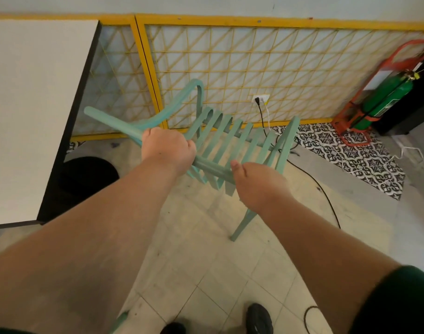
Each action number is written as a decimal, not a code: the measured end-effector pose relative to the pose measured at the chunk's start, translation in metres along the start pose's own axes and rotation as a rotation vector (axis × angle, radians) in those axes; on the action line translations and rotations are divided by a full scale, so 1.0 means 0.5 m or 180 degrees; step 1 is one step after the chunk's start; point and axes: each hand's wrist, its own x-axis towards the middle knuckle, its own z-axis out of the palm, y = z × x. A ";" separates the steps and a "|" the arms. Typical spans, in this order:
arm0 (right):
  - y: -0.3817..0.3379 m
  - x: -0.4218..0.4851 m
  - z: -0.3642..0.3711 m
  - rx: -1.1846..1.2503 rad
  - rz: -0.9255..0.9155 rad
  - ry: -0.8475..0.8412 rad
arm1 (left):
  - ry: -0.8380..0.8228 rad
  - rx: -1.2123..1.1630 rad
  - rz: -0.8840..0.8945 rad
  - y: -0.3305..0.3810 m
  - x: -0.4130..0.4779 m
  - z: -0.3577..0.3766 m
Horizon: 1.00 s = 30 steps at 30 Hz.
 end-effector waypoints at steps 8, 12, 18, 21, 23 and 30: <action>0.005 0.004 0.014 -0.0294 0.0056 0.0373 | 0.0048 0.0008 0.0025 0.002 -0.003 0.002; 0.007 0.005 0.016 -0.0320 0.0032 0.0420 | 0.0069 0.0008 0.0006 0.001 -0.002 0.001; 0.026 0.015 0.018 -0.0504 -0.0070 0.0476 | 0.0144 -0.0065 -0.0043 0.010 -0.011 0.008; 0.052 0.020 0.003 -0.0614 -0.0091 0.0451 | 0.0120 -0.0083 -0.0099 0.037 -0.021 0.009; 0.075 0.022 -0.010 -0.0596 -0.0029 0.0420 | 0.0126 -0.0093 -0.0080 0.061 -0.031 0.008; 0.153 0.047 -0.051 -0.0881 0.0026 0.0269 | 0.0022 -0.0281 -0.0179 0.138 -0.060 0.001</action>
